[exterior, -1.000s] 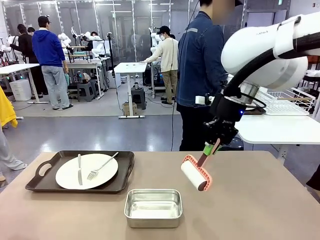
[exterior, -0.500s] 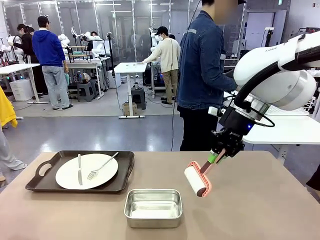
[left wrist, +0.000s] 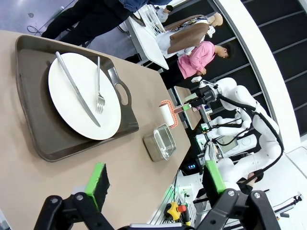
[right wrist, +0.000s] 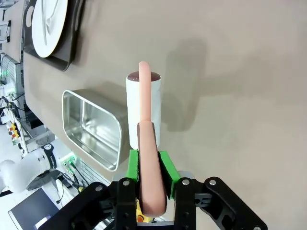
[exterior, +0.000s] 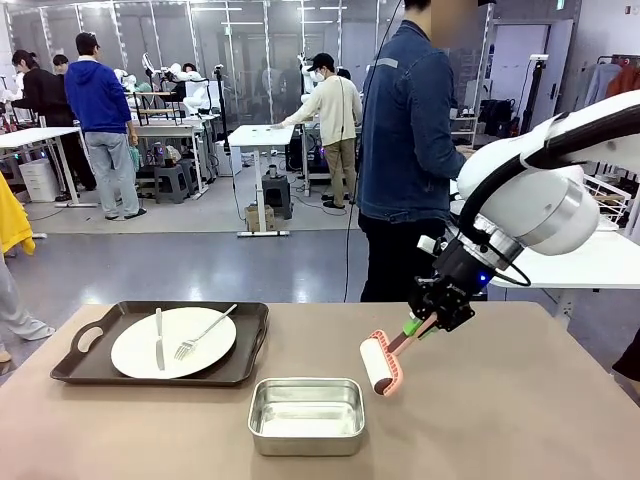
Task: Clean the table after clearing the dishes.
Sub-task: When the left (or right) Handle tray is removed, use the left hand (or right hand) to clean the left (or right) side of the table with the Lint Roller.
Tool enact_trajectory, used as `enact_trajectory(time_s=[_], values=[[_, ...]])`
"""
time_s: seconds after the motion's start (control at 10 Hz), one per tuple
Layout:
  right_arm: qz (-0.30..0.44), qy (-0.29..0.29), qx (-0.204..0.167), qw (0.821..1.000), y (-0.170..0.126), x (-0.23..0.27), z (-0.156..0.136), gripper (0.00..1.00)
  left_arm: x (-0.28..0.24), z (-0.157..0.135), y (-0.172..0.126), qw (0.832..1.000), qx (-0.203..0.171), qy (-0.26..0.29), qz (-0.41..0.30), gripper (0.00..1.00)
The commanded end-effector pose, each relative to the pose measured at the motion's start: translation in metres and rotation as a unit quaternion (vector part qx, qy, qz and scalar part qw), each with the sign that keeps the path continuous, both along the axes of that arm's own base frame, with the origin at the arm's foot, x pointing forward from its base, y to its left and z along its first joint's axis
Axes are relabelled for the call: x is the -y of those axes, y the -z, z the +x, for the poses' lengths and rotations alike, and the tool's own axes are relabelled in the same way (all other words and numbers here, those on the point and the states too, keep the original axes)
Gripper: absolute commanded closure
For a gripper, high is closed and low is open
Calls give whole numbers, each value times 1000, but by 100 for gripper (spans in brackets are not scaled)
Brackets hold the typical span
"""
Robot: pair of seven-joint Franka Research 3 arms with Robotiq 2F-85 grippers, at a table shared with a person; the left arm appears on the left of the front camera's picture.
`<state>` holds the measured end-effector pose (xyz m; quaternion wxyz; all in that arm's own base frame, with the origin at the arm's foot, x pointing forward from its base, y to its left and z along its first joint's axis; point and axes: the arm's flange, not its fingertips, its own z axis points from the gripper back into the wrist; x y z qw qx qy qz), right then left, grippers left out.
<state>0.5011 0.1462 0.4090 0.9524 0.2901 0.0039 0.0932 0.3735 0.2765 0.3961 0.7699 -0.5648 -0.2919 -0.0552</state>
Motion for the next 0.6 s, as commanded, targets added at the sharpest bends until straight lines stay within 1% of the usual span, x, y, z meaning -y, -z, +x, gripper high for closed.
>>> enact_trajectory(time_s=[0.0,0.3,0.4,0.5], values=[[3,-5,13,1000,6,-5,7,78,-1,-4,-1,1000,4,5,3,0],[11,-1,-9,1000,29,3,8,78,-1,-4,-1,1000,4,5,3,0],[16,10,-11,1000,38,9,10,78,-1,-4,-1,1000,4,5,3,0],[-1,23,-2,1000,47,14,11,78,-1,-4,-1,1000,4,5,3,0]])
